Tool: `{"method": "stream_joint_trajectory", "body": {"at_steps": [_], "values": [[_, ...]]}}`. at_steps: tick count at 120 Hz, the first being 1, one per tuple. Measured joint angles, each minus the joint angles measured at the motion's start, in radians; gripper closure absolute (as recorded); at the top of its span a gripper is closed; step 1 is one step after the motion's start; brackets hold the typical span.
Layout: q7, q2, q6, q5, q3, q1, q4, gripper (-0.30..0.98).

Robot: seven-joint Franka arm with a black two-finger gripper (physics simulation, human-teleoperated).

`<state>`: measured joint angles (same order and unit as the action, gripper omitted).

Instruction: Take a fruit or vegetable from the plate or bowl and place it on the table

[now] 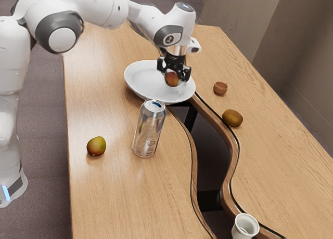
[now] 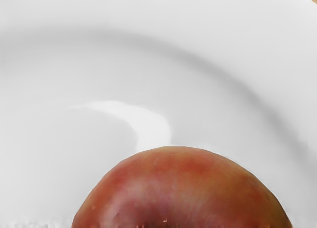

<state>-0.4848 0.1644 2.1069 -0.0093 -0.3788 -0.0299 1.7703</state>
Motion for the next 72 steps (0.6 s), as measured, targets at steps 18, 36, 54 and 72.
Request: {"method": "stream_joint_trajectory", "body": {"at_steps": [18,36,54,72], "values": [[-0.017,-0.048,0.003,0.011,0.041,-0.095,-0.032,0.35],[-0.044,0.035,0.006,0.026,0.157,-0.125,-0.162,0.32],[-0.078,0.058,0.008,0.022,0.182,-0.131,-0.189,0.16],[-0.163,0.003,-0.003,-0.038,0.177,-0.141,-0.162,0.06]]}}
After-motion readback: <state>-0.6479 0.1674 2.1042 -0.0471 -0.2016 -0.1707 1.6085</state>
